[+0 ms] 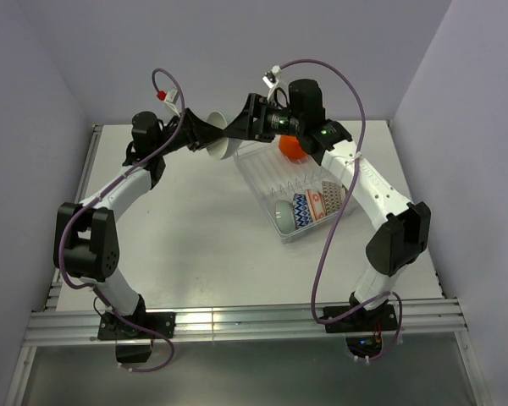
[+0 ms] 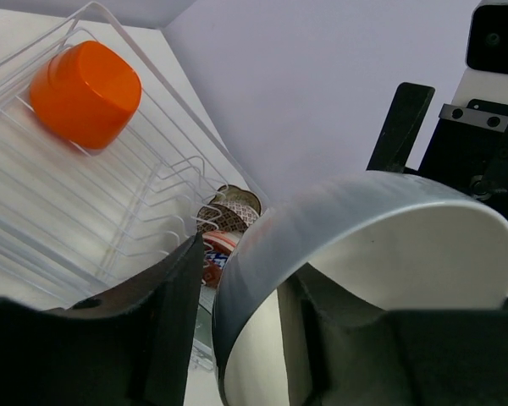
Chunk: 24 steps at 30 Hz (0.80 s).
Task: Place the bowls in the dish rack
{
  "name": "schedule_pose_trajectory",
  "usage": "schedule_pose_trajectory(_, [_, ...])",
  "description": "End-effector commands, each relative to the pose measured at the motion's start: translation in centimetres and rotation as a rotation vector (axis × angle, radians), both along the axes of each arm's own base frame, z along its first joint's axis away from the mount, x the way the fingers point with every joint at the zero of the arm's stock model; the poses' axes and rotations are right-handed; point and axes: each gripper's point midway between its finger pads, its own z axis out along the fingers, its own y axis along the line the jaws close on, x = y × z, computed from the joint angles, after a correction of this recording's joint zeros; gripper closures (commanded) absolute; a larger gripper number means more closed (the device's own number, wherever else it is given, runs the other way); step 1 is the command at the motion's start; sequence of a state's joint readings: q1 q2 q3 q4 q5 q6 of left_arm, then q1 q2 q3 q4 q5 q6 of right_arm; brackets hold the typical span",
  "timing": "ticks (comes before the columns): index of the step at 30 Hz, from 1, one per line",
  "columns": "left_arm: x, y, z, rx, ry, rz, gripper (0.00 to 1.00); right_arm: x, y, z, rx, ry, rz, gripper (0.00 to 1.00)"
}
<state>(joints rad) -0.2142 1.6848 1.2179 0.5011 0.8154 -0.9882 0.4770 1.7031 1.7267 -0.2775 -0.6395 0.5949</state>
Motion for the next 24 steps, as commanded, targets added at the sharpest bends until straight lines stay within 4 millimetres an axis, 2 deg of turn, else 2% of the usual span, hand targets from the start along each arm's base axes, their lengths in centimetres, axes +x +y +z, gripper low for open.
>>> schedule_pose_trajectory(1, [-0.9, -0.1, 2.7, 0.011, -0.093, -0.016, 0.54, 0.2, -0.1, 2.7, 0.064, -0.051, 0.012, 1.00])
schedule_pose_trajectory(8, [-0.4, 0.0, 1.3, 0.046, -0.066, -0.006, 0.45, 0.9, -0.7, 2.2, 0.085, -0.007, -0.008, 1.00])
schedule_pose_trajectory(17, [0.2, 0.0, 0.3, 0.051, -0.036, 0.007, 0.40, 1.8, -1.3, 1.5, 0.072, 0.025, -0.042, 1.00])
schedule_pose_trajectory(24, [1.0, 0.1, -0.2, 0.065, -0.022, 0.028, 0.32, 3.4, -3.2, 0.1, 0.036, 0.048, -0.122, 1.00])
